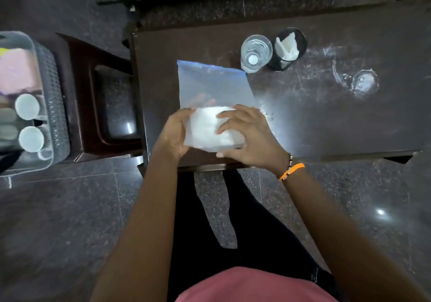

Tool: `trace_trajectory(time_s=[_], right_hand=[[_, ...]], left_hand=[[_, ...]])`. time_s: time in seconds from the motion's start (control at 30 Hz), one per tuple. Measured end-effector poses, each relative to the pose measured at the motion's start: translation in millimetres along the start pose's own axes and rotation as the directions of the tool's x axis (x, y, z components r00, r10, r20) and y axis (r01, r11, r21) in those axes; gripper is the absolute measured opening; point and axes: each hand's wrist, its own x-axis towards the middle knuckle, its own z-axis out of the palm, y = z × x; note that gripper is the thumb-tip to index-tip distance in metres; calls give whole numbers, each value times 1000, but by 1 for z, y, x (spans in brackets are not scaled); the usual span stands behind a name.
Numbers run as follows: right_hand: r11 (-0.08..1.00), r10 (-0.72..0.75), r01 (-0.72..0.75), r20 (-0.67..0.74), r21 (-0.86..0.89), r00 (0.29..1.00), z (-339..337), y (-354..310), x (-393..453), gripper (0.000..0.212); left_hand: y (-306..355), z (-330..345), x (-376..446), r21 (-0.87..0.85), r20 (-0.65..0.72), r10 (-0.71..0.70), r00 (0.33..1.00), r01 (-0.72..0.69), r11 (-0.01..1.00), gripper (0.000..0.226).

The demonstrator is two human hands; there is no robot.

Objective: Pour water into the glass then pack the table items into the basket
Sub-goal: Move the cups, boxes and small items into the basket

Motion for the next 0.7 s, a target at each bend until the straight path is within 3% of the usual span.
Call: trace_trajectory(time_s=[0.07, 0.13, 0.2, 0.27, 0.3, 0.37, 0.43, 0.5, 0.6, 0.7], right_hand=[[981, 95, -56, -208, 183, 974, -1, -5, 1, 31], [876, 378, -220, -327, 429, 866, -2, -4, 9, 32], [578, 661, -402, -119, 710, 741, -5, -3, 20, 42], [330, 686, -465, 130, 822, 716, -5, 0, 28, 42], [316, 650, -444, 150, 838, 745, -6, 0, 30, 40], [445, 546, -363, 74, 819, 835, -8, 0, 32, 45], [587, 455, -324, 28, 742, 890, -8, -1, 33, 48], [656, 406, -320, 37, 684, 913, -9, -2, 35, 51], [735, 376, -351, 81, 581, 923, -9, -4, 42, 60], [815, 380, -363, 57, 452, 923, -8, -7, 47, 53]], left_hand=[[5, -12, -7, 79, 11, 34, 999, -34, 996, 37], [9, -23, -15, 104, 19, 72, 997, -74, 992, 33], [12, -25, -22, 107, 13, 86, 996, -87, 990, 29], [10, -27, -27, 174, -46, 118, 992, -109, 979, 27], [9, -28, -29, 237, -106, 150, 983, -122, 964, 23], [6, -30, -32, 361, -251, 248, 936, -147, 921, 23], [4, -33, -37, 412, -350, 373, 860, -216, 885, 41], [3, -36, -46, 452, -323, 485, 813, -318, 833, 49], [4, -40, -54, 514, -245, 523, 816, -348, 784, 46], [6, -46, -59, 523, -292, 484, 825, -286, 803, 49]])
